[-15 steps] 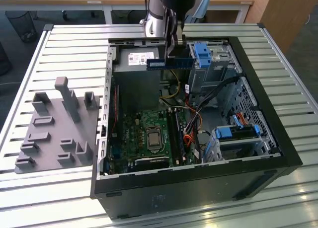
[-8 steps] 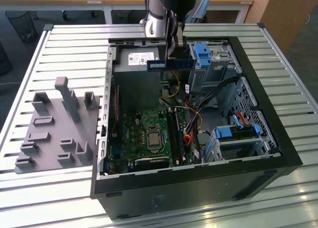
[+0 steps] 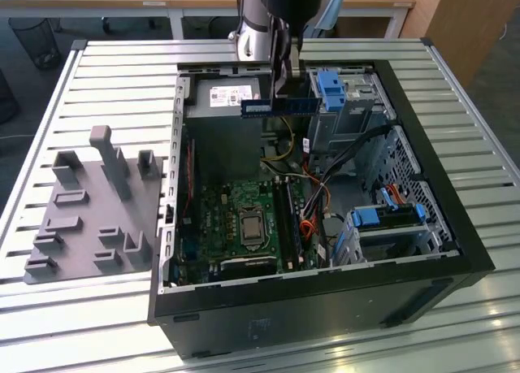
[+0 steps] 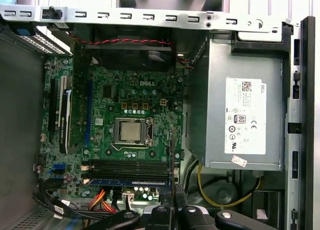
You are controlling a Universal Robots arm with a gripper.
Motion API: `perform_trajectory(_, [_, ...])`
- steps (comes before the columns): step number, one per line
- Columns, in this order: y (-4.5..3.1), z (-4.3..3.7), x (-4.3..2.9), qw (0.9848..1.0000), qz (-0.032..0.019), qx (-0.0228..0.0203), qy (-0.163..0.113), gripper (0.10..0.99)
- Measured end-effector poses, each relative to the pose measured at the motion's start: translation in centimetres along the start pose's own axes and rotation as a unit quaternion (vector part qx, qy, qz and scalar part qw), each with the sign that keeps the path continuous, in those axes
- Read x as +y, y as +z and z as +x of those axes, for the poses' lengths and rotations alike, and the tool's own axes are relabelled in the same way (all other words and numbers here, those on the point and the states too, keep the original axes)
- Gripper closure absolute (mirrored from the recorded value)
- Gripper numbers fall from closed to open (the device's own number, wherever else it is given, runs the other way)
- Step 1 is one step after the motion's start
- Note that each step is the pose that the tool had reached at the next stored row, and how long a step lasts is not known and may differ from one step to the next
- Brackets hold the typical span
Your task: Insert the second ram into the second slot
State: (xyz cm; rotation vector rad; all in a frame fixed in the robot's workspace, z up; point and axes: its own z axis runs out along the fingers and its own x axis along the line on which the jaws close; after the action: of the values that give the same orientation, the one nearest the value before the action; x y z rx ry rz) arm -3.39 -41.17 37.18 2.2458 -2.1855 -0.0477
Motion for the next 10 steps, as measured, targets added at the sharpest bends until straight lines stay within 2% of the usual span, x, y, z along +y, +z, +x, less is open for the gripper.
perform_trajectory(10, [0.00,0.25,0.01,1.0000,0.0000,0.0000,0.000,0.949])
